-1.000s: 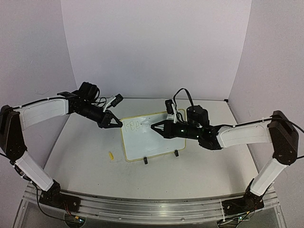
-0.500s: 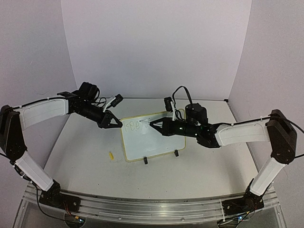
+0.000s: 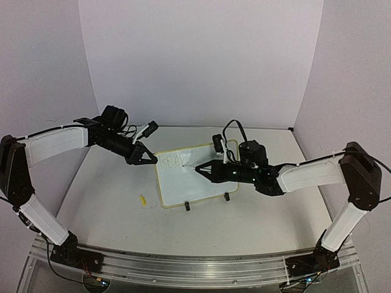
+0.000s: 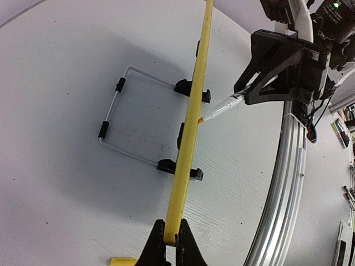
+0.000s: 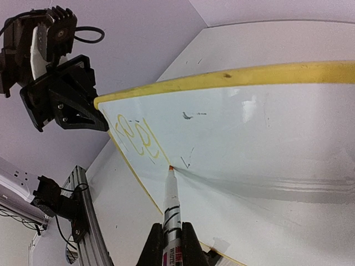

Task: Write a sentence on the whiteboard
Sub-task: Write on the whiteboard with the whiteboard marker without the cap.

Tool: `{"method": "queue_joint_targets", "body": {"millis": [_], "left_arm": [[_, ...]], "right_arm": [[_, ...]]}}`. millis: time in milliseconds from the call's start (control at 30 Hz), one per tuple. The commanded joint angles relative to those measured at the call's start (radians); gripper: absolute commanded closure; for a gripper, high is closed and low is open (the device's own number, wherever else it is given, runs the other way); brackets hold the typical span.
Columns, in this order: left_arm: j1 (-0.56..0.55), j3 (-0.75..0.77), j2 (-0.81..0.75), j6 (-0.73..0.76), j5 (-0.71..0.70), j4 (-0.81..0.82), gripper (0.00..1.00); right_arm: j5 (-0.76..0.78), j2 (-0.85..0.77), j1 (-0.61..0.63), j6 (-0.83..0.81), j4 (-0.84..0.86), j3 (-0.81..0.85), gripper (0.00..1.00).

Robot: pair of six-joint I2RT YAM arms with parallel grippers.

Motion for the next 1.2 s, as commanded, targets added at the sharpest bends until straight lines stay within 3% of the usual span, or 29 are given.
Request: {"method": "queue_joint_targets", "body": {"millis": [0, 333, 1167], "left_arm": [[0.003, 0.002, -0.024, 0.032, -0.051, 0.003, 1.0], [0.003, 0.004, -0.024, 0.031, -0.052, 0.003, 1.0], [0.003, 0.004, -0.027, 0.032, -0.052, 0.003, 1.0]], "right_arm": [[0.013, 0.017, -0.004, 0.013, 0.008, -0.011, 1.0], [-0.121, -0.065, -0.004, -0.003, 0.037, 0.017, 1.0], [0.013, 0.033, -0.004, -0.017, 0.032, 0.117, 1.0]]}}
